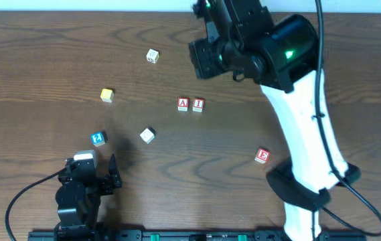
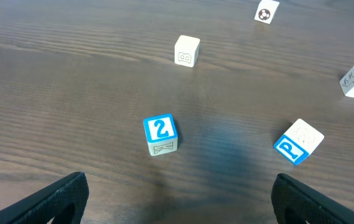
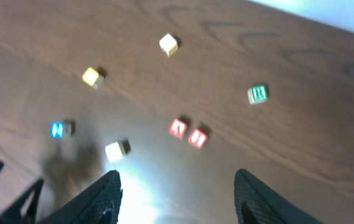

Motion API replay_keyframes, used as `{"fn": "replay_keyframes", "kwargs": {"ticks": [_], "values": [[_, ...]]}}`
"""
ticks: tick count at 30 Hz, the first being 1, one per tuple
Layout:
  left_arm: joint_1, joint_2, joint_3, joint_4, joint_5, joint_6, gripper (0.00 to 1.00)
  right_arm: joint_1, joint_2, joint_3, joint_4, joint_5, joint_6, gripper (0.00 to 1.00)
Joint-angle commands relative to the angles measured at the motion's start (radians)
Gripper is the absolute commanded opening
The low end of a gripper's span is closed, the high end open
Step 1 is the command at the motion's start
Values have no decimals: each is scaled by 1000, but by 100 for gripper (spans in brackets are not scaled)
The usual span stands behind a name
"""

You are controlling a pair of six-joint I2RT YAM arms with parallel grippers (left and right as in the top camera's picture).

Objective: Spell out Ai2
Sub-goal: 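Withdraw the right gripper and move the left gripper toward the blue '2' block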

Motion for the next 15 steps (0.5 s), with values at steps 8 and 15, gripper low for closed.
{"fn": "replay_keyframes", "kwargs": {"ticks": [8, 15], "values": [[2, -6, -11, 98, 280, -296, 96, -37, -365, -837, 165, 60, -74, 66], [2, 1, -9, 184, 408, -357, 95, -137, -771, -1387, 447, 61, -140, 97]]}}
